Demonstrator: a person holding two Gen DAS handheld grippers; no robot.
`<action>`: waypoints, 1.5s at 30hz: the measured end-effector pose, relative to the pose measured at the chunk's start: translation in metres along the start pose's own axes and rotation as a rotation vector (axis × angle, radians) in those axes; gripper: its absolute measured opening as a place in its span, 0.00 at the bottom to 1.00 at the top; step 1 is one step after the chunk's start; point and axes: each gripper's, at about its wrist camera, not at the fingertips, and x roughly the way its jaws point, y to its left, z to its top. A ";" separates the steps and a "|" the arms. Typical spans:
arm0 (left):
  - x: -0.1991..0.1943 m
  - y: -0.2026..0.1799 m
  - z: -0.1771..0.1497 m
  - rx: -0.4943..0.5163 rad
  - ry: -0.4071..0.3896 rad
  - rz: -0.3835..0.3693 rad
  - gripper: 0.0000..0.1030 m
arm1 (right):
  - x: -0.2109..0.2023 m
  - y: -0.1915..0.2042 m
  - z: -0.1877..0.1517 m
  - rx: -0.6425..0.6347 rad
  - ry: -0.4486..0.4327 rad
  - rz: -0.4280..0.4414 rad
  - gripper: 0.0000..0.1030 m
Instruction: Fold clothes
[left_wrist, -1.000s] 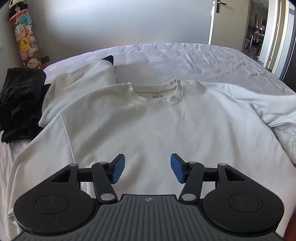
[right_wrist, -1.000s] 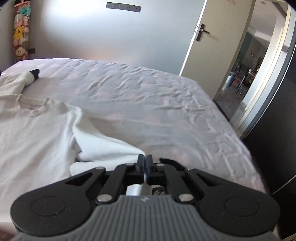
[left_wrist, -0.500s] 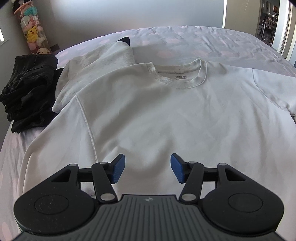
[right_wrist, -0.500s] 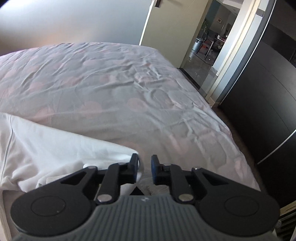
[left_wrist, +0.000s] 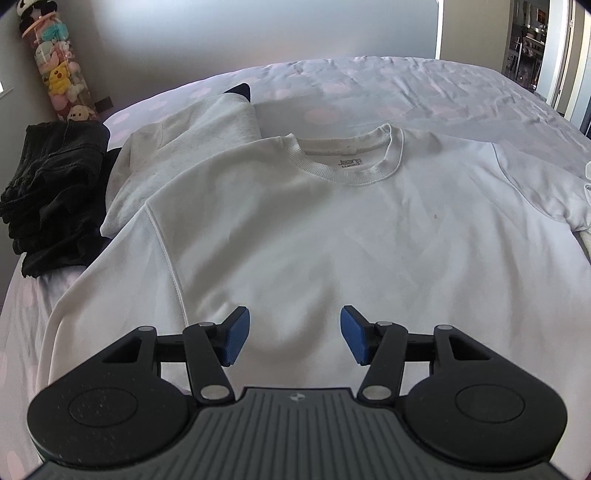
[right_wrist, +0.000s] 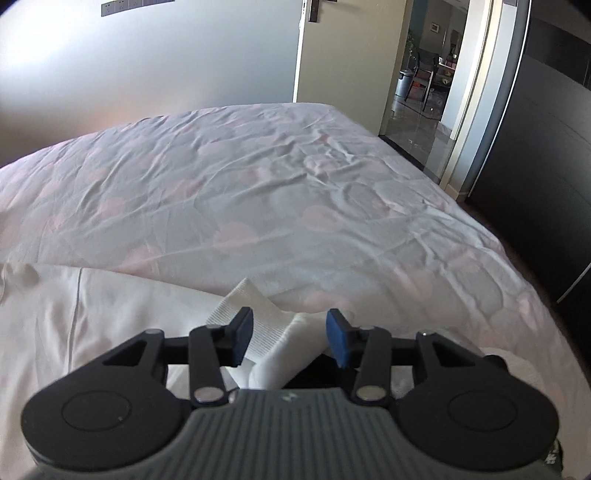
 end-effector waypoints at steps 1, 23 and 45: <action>-0.001 0.000 0.000 0.005 0.001 0.003 0.62 | 0.004 0.007 0.001 -0.013 0.002 0.005 0.47; -0.005 0.044 -0.010 -0.064 0.020 0.036 0.63 | -0.032 -0.024 -0.009 -0.108 -0.119 -0.345 0.07; -0.119 0.029 -0.050 0.231 0.199 -0.027 0.62 | -0.121 -0.034 -0.061 -0.013 0.006 -0.052 0.30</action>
